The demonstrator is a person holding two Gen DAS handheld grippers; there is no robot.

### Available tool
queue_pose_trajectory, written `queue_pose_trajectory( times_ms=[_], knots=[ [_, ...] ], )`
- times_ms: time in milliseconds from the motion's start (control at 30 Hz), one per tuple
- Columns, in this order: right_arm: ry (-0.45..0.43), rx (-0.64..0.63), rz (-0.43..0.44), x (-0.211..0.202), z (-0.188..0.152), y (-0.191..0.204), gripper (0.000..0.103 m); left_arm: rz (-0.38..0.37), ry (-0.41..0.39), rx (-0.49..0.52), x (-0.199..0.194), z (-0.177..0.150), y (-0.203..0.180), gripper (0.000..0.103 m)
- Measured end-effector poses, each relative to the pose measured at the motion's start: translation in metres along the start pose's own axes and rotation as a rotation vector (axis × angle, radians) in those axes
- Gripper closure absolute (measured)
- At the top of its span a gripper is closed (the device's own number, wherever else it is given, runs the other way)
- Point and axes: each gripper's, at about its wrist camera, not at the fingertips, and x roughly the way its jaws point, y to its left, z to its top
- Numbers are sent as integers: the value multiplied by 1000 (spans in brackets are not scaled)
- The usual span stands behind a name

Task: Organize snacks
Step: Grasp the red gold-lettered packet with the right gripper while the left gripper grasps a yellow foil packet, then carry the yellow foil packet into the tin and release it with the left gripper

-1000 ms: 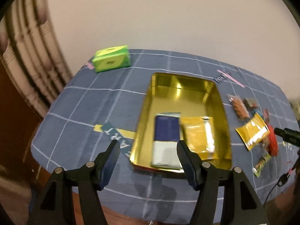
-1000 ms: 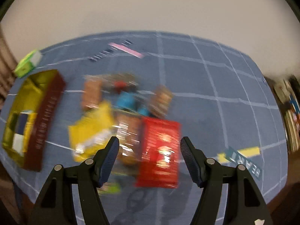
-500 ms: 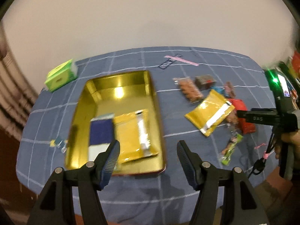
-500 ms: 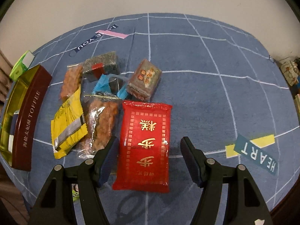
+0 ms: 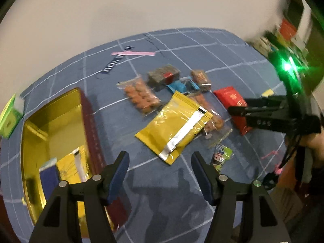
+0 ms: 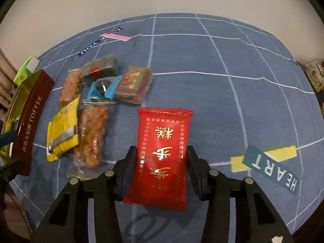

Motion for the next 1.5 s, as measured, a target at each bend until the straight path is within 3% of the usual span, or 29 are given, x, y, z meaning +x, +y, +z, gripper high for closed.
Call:
queue_pose_trajectory(
  times_ms=[133,200,500,767,1133,1500],
  knots=[
    [-10,15,-9,-4,-6,-12,59,-30,20,61,9,9,-5,37],
    [-15,22,-10,-4,-8,-15,59,-42,34,91,15,13,-8,32],
    [-21,19,-7,-6,-13,-22,59,-30,105,218,41,27,-13,32],
    [-27,20,-15,-5,-15,-20,58,-71,175,297,58,33,-16,32],
    [-28,20,-17,-5,-14,-20,58,-96,208,332,77,54,-15,32],
    [-31,18,-14,-6,-15,-20,57,-100,197,269,86,63,-16,31]
  ],
)
